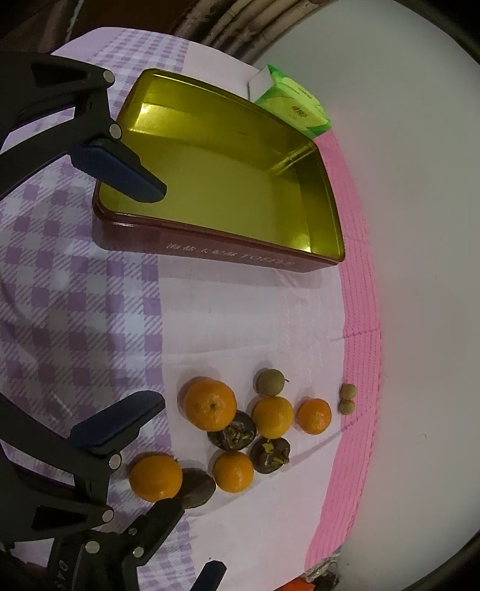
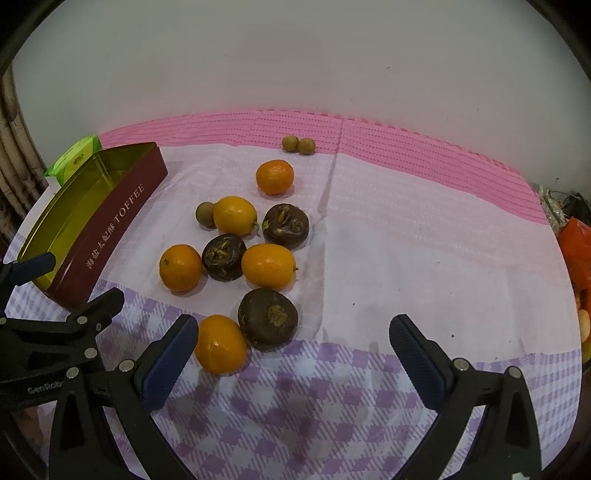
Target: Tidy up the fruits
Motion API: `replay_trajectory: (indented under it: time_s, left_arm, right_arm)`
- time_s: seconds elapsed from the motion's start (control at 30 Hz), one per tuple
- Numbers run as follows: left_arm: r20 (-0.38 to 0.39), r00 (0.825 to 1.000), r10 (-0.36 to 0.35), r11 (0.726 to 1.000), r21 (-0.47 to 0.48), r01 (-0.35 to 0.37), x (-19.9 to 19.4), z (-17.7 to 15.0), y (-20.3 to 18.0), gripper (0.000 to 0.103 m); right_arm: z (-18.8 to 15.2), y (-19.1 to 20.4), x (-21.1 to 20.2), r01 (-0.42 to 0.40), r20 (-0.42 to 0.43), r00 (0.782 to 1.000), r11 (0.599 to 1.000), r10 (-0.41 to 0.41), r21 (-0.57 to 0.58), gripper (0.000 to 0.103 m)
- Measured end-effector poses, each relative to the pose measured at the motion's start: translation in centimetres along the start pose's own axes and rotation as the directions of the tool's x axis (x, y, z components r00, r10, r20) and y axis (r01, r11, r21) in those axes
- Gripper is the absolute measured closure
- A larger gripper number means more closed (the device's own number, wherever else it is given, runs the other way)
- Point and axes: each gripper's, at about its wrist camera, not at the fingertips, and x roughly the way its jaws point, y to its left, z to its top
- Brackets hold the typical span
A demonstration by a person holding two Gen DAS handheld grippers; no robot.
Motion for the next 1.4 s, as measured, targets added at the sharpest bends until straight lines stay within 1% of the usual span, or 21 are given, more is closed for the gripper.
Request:
replay_trajectory:
  time_s: [0.2, 0.53, 0.63, 0.8, 0.97, 1.13, 1.27, 1.4]
  left_arm:
    - [-0.021, 1.000, -0.007, 1.000, -0.002, 0.007, 0.43, -0.03, 0.37, 0.002]
    - [-0.023, 1.000, -0.014, 1.000, 0.001, 0.014, 0.44, 0.21, 0.27, 0.003]
    - [-0.026, 1.000, -0.006, 1.000, -0.003, 0.006, 0.50, 0.32, 0.25, 0.003]
    - [-0.025, 1.000, -0.019, 1.000, -0.004, 0.019, 0.46, 0.31, 0.36, 0.003]
    - [-0.024, 1.000, -0.014, 1.000, -0.006, 0.014, 0.37, 0.27, 0.55, 0.003]
    - [-0.026, 1.000, -0.010, 1.000, -0.009, 0.010, 0.38, 0.28, 0.77, 0.003]
    - [-0.025, 1.000, -0.004, 1.000, -0.007, 0.004, 0.38, 0.29, 0.89, 0.003]
    - [-0.026, 1.000, -0.002, 1.000, -0.008, 0.001, 0.38, 0.26, 1.04, 0.003]
  right_arm:
    - [0.01, 0.05, -0.15, 0.002, 0.005, 1.000, 1.000, -0.002, -0.004, 0.000]
    - [0.30, 0.05, -0.25, 0.003, 0.004, 1.000, 1.000, -0.003, -0.009, 0.002]
    - [0.31, 0.04, -0.24, 0.002, 0.004, 1.000, 1.000, -0.002, -0.008, 0.002]
    - [0.38, 0.11, -0.30, -0.004, -0.001, 1.000, 1.000, 0.004, -0.011, 0.002]
    - [0.36, 0.25, -0.29, -0.012, -0.007, 1.000, 1.000, 0.012, -0.014, 0.007]
    - [0.34, 0.27, -0.30, -0.019, -0.008, 1.000, 1.000, 0.019, -0.012, 0.007]
    - [0.39, 0.27, -0.38, -0.020, -0.007, 1.000, 1.000, 0.020, -0.011, 0.010]
    - [0.37, 0.22, -0.49, -0.022, -0.008, 1.000, 1.000, 0.022, -0.010, 0.011]
